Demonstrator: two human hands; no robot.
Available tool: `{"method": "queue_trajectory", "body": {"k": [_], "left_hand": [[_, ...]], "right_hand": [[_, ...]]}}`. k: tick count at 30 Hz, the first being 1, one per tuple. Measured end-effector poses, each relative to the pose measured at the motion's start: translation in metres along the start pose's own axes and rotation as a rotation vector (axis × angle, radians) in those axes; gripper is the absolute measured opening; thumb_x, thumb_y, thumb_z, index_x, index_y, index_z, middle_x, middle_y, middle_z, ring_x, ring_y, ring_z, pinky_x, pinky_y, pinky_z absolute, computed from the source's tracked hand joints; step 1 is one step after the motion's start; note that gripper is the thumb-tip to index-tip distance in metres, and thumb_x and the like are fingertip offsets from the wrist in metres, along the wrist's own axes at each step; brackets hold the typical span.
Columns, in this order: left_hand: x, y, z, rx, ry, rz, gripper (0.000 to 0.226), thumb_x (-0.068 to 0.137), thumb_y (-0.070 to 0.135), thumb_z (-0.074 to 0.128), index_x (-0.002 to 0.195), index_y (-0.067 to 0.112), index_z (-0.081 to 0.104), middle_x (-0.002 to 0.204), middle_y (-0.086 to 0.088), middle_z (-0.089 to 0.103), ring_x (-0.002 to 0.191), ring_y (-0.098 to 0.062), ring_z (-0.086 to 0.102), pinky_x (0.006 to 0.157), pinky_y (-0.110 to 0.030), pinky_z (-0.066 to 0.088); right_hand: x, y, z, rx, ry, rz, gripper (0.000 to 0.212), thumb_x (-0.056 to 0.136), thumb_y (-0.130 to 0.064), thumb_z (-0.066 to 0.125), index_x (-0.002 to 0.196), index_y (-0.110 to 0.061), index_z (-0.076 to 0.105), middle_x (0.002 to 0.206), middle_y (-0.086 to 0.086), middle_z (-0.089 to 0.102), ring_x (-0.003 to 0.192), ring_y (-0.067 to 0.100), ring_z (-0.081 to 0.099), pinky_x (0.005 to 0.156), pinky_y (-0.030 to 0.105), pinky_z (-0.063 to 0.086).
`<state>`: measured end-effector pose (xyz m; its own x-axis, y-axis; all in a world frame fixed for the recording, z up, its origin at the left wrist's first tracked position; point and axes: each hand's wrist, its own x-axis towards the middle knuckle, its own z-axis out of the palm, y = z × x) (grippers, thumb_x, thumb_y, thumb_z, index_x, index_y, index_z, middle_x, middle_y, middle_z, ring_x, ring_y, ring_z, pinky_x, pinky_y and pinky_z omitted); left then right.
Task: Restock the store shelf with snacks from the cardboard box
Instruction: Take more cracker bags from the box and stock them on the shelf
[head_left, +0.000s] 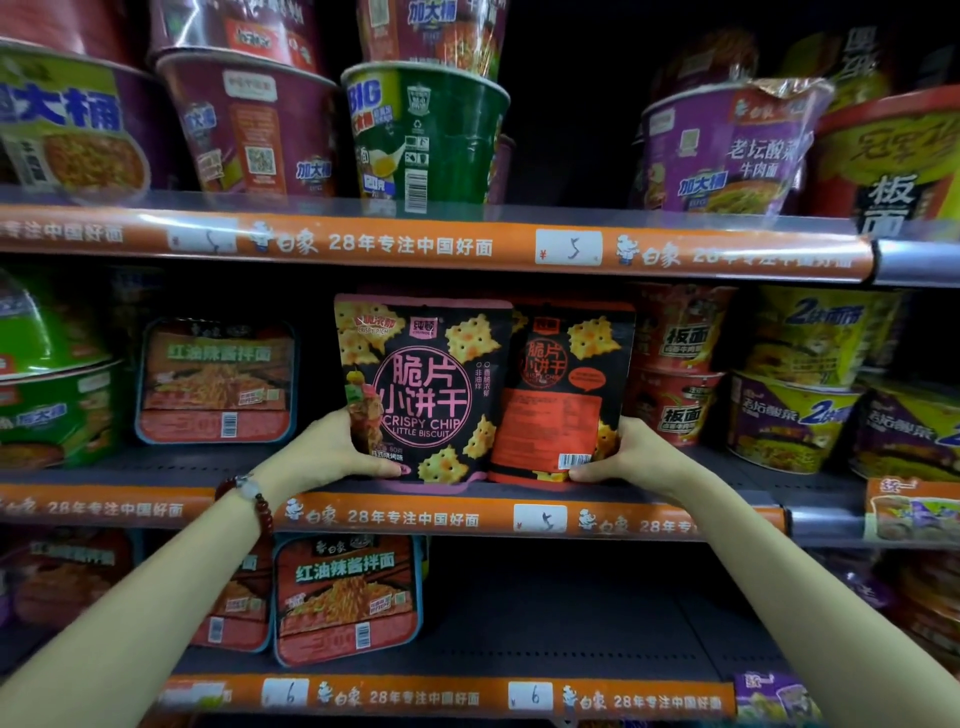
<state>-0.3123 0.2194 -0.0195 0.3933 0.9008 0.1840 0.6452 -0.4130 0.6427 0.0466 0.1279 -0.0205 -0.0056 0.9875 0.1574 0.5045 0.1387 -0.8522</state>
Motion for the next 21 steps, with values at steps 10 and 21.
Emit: {"method": "queue_trajectory", "body": {"k": [10, 21], "left_hand": [[-0.028, 0.014, 0.014, 0.166, 0.226, -0.062, 0.075, 0.067, 0.056, 0.077, 0.123, 0.013, 0.052, 0.104, -0.002, 0.064, 0.091, -0.019, 0.059, 0.075, -0.032, 0.051], [-0.052, 0.043, 0.036, 0.579, 0.493, -0.080, 0.034, 0.085, 0.035, 0.070, 0.074, 0.004, 0.065, 0.067, -0.011, 0.064, 0.062, -0.024, 0.061, 0.053, -0.034, 0.052]], "right_hand": [[-0.011, -0.001, 0.005, -0.145, 0.127, -0.011, 0.044, 0.067, -0.022, 0.088, 0.104, -0.020, 0.063, 0.103, -0.004, 0.070, 0.098, 0.015, 0.065, 0.087, 0.031, 0.052], [-0.035, 0.000, 0.006, -0.467, 0.248, -0.109, 0.040, 0.075, -0.033, 0.081, 0.108, -0.014, 0.070, 0.099, 0.005, 0.071, 0.094, 0.021, 0.065, 0.078, 0.030, 0.050]]}}
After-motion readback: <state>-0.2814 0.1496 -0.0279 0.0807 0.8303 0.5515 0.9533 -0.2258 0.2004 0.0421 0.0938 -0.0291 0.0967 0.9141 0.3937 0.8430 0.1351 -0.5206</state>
